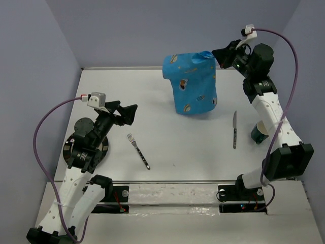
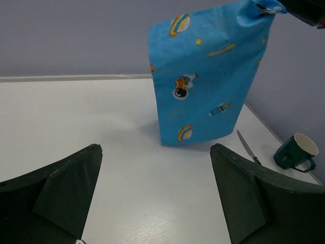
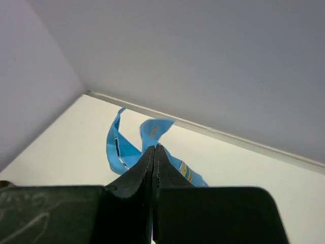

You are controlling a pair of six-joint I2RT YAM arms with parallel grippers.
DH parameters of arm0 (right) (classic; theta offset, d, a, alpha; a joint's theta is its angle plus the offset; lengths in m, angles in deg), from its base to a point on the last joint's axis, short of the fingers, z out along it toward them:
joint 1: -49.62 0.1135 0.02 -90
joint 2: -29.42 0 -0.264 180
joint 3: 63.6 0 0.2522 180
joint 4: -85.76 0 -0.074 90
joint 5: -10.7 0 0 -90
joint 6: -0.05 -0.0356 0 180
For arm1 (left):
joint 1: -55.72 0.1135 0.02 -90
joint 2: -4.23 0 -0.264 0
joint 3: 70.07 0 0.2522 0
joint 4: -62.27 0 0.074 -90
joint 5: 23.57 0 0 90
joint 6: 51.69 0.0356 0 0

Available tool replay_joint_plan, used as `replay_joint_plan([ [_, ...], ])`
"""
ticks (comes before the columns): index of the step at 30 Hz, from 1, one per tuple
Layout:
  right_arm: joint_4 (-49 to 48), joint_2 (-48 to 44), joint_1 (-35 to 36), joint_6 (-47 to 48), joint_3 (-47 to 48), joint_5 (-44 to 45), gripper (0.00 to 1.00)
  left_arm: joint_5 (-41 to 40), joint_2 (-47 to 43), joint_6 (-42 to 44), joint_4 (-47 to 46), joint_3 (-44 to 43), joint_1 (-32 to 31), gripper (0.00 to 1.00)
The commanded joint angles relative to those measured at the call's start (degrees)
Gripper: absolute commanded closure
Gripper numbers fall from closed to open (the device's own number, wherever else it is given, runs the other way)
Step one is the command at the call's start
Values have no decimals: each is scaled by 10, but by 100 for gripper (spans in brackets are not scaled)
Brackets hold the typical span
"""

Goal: Set the dinner table for one person

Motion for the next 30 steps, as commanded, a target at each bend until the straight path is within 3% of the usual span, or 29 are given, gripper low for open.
replay_joint_plan([
  [1, -100, -56, -7, -76, -90, -127, 100, -42, 0, -7, -6, -11, 8, 1],
  [8, -91, 44, -7, -101, -157, 9, 100, -48, 16, -13, -1, -12, 8, 1],
  [10, -62, 89, -7, -110, -147, 53, 85, -47, 23, -14, 1, -12, 7, 1],
  [11, -41, 99, -7, -112, -118, 65, 61, -46, 32, -16, 0, -12, 7, 1],
  [13, -11, 102, -7, -118, -107, 75, 39, -43, 40, -18, 0, -12, 7, 2],
  [15, -10, 88, 22, -114, -122, 90, 31, -38, 52, -21, -1, -13, 8, 3],
  [20, -5, 25, 126, -88, -205, 164, 30, -31, 73, -22, -1, -15, 8, 7],
  [22, -6, 9, 152, -87, -260, 209, 35, -31, 76, -22, -1, -14, 8, 10],
  [25, -5, -37, 167, -97, -335, 278, 39, -26, 89, -21, 0, -13, 8, 20],
  [30, 44, -117, 167, -117, -418, 358, 51, -2, 130, -46, -5, -17, 1, 26],
])
